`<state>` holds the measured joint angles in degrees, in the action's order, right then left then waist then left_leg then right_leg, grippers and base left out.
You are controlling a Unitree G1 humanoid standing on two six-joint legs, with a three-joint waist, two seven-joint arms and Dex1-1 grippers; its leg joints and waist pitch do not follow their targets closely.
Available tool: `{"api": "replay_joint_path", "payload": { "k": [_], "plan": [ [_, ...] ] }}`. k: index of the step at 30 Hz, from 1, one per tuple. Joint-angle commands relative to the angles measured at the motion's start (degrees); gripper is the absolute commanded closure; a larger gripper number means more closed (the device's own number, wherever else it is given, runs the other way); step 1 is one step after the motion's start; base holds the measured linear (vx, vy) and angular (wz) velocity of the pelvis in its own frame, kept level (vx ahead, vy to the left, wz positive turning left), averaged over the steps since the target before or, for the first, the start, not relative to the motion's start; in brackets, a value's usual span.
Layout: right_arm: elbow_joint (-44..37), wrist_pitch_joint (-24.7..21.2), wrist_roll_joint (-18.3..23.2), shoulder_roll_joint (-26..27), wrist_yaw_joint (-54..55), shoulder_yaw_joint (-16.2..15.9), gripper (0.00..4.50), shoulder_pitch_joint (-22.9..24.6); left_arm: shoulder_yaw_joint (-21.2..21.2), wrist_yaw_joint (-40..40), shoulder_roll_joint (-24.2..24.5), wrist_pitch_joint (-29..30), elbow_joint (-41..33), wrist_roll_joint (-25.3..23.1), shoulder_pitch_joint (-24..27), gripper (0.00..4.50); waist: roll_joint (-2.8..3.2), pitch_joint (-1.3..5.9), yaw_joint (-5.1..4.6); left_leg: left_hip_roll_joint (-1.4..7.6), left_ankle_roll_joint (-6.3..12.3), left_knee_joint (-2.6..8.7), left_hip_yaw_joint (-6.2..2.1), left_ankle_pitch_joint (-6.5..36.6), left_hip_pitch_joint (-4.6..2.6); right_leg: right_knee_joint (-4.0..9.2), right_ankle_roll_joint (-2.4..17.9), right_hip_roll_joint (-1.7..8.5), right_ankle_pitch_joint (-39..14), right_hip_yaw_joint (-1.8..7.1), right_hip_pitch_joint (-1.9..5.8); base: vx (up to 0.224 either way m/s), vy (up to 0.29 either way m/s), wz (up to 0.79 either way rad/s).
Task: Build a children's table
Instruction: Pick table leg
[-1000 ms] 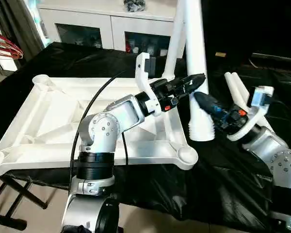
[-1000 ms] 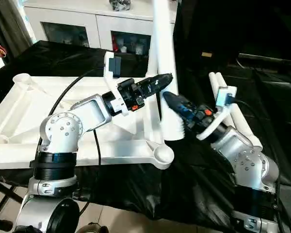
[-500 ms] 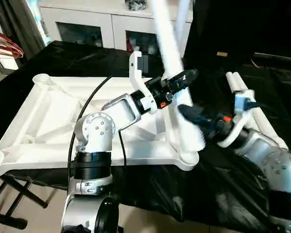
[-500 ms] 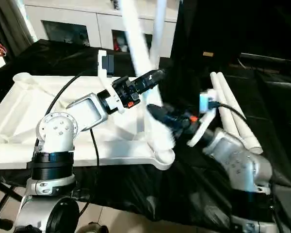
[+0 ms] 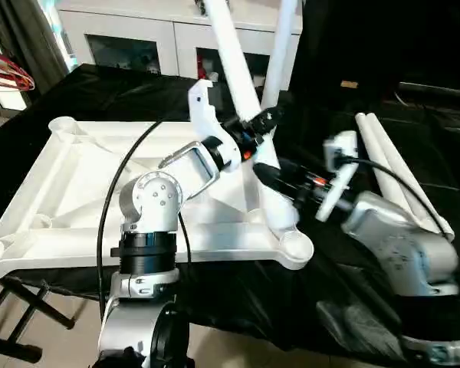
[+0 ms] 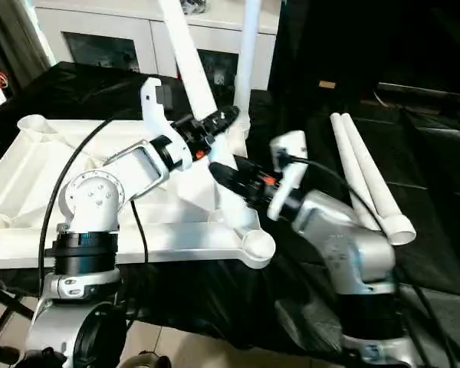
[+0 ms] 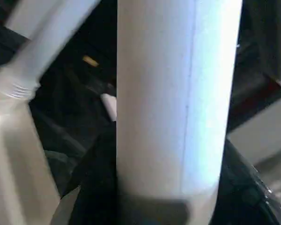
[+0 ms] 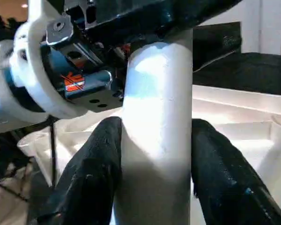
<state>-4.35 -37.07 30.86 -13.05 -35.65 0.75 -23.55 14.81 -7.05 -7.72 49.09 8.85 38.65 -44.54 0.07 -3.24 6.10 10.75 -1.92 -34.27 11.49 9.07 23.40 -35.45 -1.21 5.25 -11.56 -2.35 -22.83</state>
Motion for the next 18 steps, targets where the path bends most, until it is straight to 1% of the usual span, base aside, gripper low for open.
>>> {"api": "replay_joint_path", "payload": {
  "k": [1,3,4,6,7,8,9,10,11,12,13,14,16,17,18],
  "plan": [
    [-1.12,1.04,-4.2,0.47,3.29,-2.27,2.64,-0.48,-0.18,3.79,-4.5,-2.02,0.15,-1.71,-2.87,2.63,-0.73,4.22,-0.17,1.86,0.11,3.74,-1.2,7.96,-1.72,4.32,9.65,2.33,-5.94,1.6,2.38,0.0,0.0,0.0],
    [-1.48,1.19,-4.62,0.91,3.92,-2.83,2.64,-0.59,-0.87,3.58,-4.35,-2.13,0.0,-2.02,-2.64,2.63,-0.7,4.35,-0.24,1.9,0.02,3.72,-1.22,7.32,-1.77,4.12,9.88,2.28,-4.68,1.56,2.44,0.0,0.0,0.0],
    [-1.66,1.24,-4.84,1.07,4.21,-3.14,2.64,-0.68,-1.26,3.57,-4.28,-2.2,-0.19,-2.15,-2.52,2.63,-0.51,4.37,-0.2,1.91,0.19,3.66,-1.2,6.94,-1.83,4.03,10.07,2.28,-3.68,1.58,2.42,0.0,0.0,0.0],
    [-1.81,1.29,-5.03,1.21,4.44,-3.4,2.64,-0.77,-1.83,3.36,-4.07,-2.27,-0.4,-2.27,-2.4,2.63,-0.57,4.39,-0.19,1.92,0.37,3.65,-1.19,6.79,-1.79,3.99,10.32,2.28,-2.79,1.56,2.49,0.0,0.0,0.0],
    [-2.01,1.43,-5.48,1.28,4.79,-3.8,2.64,-0.94,-3.41,2.28,-3.33,-2.4,-0.85,-2.66,-2.08,2.63,-0.57,4.37,-0.2,1.92,0.48,3.67,-1.19,6.8,-1.76,4.01,10.4,2.28,-2.46,1.58,2.5,0.0,0.0,0.0],
    [-2.1,1.4,-5.55,1.17,4.93,-3.99,2.64,-1.0,-4.35,1.49,-2.87,-2.49,-1.06,-2.76,-1.87,2.63,-0.33,4.37,-0.15,1.95,0.42,3.68,-1.21,6.92,-1.8,3.99,10.4,2.3,-2.46,1.58,2.48,0.0,0.0,0.0],
    [-2.36,0.15,-4.08,1.07,3.94,-3.85,2.64,-0.98,-4.85,0.55,-2.53,-2.29,-1.34,-2.55,-1.72,2.63,-0.49,4.36,-0.23,1.92,0.35,3.66,-1.18,7.09,-1.77,4.0,10.32,2.29,-2.39,1.6,2.55,0.0,0.0,0.0],
    [-2.49,-0.23,-3.59,1.05,3.65,-3.75,2.64,-0.95,-4.93,0.32,-2.45,-2.24,-1.42,-2.45,-1.68,2.63,-0.52,4.31,-0.19,1.88,0.32,3.69,-1.14,7.42,-1.77,4.07,10.36,2.35,-2.78,1.63,2.58,0.0,0.0,0.0],
    [-2.97,-1.69,-1.74,0.98,2.66,-3.28,2.08,-0.84,-5.45,-0.94,-1.92,-2.15,-1.73,-2.16,-1.53,2.63,-0.53,4.3,-0.2,1.89,0.3,3.73,-1.15,7.9,-1.81,4.09,10.37,2.37,-3.42,1.64,2.62,0.0,0.0,0.0],
    [-3.25,-2.57,-0.67,0.93,2.2,-2.91,1.94,-0.77,-6.01,-2.1,-1.35,-2.2,-1.94,-2.06,-1.43,2.63,-0.35,4.25,-0.21,1.86,0.37,3.75,-1.16,8.12,-1.84,4.14,10.38,2.35,-3.73,1.65,2.59,0.0,0.0,0.0],
    [-3.6,-4.97,2.04,-0.54,-0.25,-1.96,1.94,-0.37,-7.62,-7.84,1.19,-2.05,-2.54,-1.1,-0.92,2.63,-0.4,4.25,-0.27,1.86,0.27,3.75,-1.17,8.28,-1.86,4.24,10.26,2.29,-4.13,1.62,2.52,0.0,0.0,0.0],
    [-3.57,-6.07,3.22,-1.41,-1.57,-1.62,1.91,-0.21,-7.88,-9.99,2.1,-1.92,-2.54,-0.61,-0.8,2.63,-0.41,4.37,-0.16,1.83,0.33,3.74,-1.18,8.28,-1.92,4.15,10.03,2.27,-4.6,1.62,2.64,0.0,0.0,0.0],
    [-3.81,-6.72,4.01,-2.74,-3.53,-1.8,1.73,0.08,-8.17,-12.33,3.01,-1.77,-2.63,-0.07,-0.61,2.64,-0.46,4.33,-0.18,1.86,0.22,3.7,-1.16,7.58,-1.86,4.01,10.65,2.29,-3.45,1.62,2.63,0.0,0.0,0.0],
    [-4.36,-7.58,4.56,-4.66,-6.05,-2.45,1.6,0.44,-8.83,-15.23,4.35,-1.9,-2.73,0.23,-0.31,2.64,-0.46,4.34,-0.14,1.86,0.31,3.63,-1.12,7.46,-1.78,3.95,11.07,2.33,-2.48,1.63,2.63,0.0,0.0,0.0],
    [-5.13,-8.83,5.5,-6.94,-9.19,-3.23,1.52,0.83,-9.59,-19.21,6.03,-1.29,-3.03,1.25,0.05,2.64,-0.46,4.35,-0.05,1.7,0.47,3.62,-1.16,7.51,-1.88,3.98,10.93,2.25,-2.94,1.54,2.75,0.0,0.0,0.0]
  ]
}}
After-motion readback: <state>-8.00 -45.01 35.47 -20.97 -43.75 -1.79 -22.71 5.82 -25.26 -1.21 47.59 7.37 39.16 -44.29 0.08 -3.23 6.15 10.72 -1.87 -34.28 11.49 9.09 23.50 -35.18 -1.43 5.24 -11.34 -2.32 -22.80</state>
